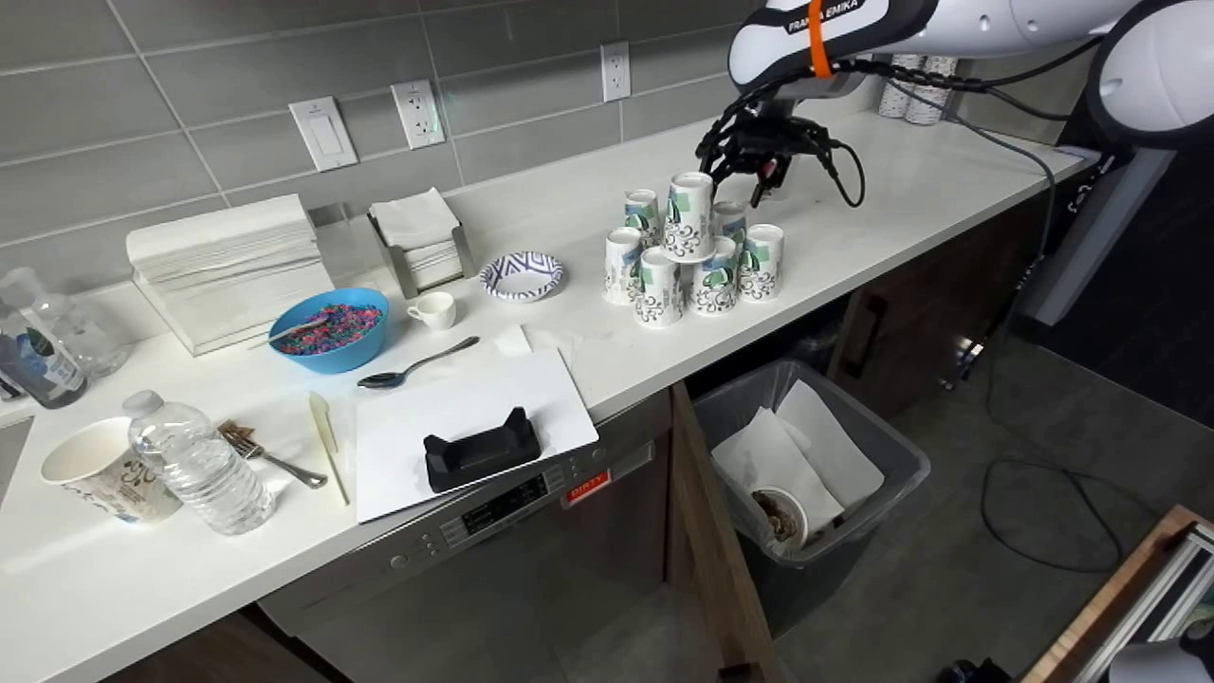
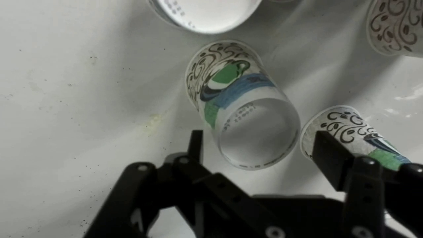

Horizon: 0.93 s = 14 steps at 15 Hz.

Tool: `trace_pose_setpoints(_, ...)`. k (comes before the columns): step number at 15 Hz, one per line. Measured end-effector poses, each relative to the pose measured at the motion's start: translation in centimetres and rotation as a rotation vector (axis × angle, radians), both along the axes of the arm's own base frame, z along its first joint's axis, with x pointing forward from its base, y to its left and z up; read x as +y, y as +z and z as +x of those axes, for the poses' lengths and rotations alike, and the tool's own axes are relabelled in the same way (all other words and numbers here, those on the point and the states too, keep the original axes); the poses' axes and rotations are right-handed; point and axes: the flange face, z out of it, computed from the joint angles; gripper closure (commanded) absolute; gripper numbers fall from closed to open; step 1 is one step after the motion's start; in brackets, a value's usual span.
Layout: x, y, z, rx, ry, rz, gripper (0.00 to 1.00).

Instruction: Build a tower of cups

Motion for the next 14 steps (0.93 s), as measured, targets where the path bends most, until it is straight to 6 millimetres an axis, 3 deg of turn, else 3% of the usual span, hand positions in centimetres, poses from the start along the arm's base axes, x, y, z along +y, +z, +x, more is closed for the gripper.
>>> trace_pose_setpoints(2,0.0,-0.4,0.1,0.012,0.0,0.012,0.27)
trace_pose_setpoints(3,0.0,-0.6,0.2,0.017,0.0,0.017,0.23)
trace_pose_setpoints(4,0.0,-0.8,0.2,0.022,0.001,0.021,0.28)
trace_pose_setpoints(5,0.0,-1.0,0.2,0.027,0.003,0.024,0.48)
trace_pose_setpoints(6,0.0,-1.1,0.3,0.034,0.005,0.027,0.49)
trace_pose_setpoints(8,0.0,-1.2,0.4,0.038,0.008,0.029,0.6)
trace_pose_setpoints(14,-0.2,-0.5,0.6,0.022,0.012,0.025,0.6)
